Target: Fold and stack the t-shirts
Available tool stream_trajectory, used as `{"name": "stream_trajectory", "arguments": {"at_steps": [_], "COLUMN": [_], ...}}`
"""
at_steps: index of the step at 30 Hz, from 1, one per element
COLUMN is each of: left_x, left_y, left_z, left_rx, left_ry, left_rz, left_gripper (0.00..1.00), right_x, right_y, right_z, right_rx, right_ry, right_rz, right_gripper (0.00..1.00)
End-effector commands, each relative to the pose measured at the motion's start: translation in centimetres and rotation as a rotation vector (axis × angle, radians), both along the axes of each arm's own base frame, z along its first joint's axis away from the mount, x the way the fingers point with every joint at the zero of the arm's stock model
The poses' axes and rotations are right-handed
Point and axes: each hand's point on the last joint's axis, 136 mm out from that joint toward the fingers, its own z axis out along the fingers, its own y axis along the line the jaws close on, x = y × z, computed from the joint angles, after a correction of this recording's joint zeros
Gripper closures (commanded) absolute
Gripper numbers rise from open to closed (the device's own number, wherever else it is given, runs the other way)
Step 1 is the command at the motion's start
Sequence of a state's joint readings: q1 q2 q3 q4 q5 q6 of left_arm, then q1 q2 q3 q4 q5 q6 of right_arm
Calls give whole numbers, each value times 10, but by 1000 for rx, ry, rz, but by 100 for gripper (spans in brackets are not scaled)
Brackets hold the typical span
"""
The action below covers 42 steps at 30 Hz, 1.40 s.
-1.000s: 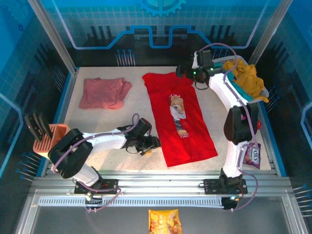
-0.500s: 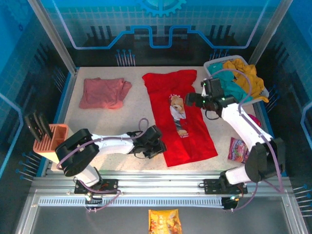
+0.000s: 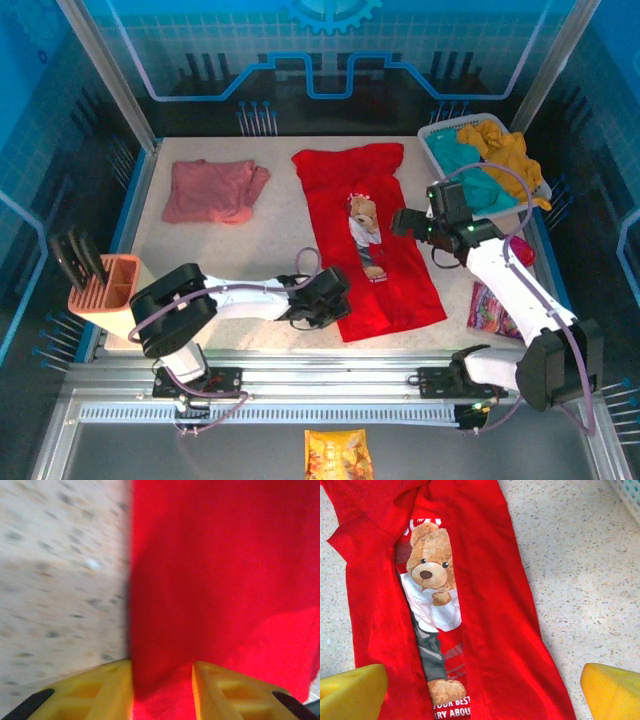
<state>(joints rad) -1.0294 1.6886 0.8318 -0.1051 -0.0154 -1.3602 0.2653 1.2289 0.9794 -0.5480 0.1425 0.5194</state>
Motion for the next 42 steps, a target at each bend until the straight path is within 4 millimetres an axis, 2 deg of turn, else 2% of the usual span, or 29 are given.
{"name": "stream_trajectory", "arguments": {"at_steps": [1,4,6,10,12,15,23,26,30,34,36,39,42], "left_x": [-47,-49,-49,-47,-45,-39,-15,-4,1,-11,-19,-27,-36], "left_y": [-49,-56,-52,-42,-34,-12,58,74,95,91,87,93,98], "left_z": [-3,-2,-4,-6,-3,2,8,10,14,13,12,10,12], "left_rx": [-130,-139,-120,-102,-93,-36,62,62,83,13,-27,-52,-72], "left_ry": [122,132,131,131,124,105,105,105,114,166,188,193,199], "left_rz": [-140,-148,-142,-132,-125,-135,-140,-133,-142,-186,-196,-165,-157], "left_gripper": [64,66,67,87,93,100,100,100,100,100,96,90,79], "right_x": [-8,-11,-13,-18,-21,-28,-64,-76,-92,-113,-127,-149,-165], "right_y": [-6,-8,-10,-9,-7,-3,12,17,23,29,32,32,35], "right_z": [-4,-5,-5,-6,-8,-17,-56,-64,-70,-80,-84,-91,-95], "right_rx": [2,6,12,22,29,45,77,100,127,172,187,182,216], "right_ry": [12,12,13,10,19,58,185,207,233,298,350,421,452], "right_rz": [-13,-14,-13,-2,10,39,127,138,146,142,150,157,152], "right_gripper": [0,0,0,0,0,0,2,3,4,6,7,10,12]}}
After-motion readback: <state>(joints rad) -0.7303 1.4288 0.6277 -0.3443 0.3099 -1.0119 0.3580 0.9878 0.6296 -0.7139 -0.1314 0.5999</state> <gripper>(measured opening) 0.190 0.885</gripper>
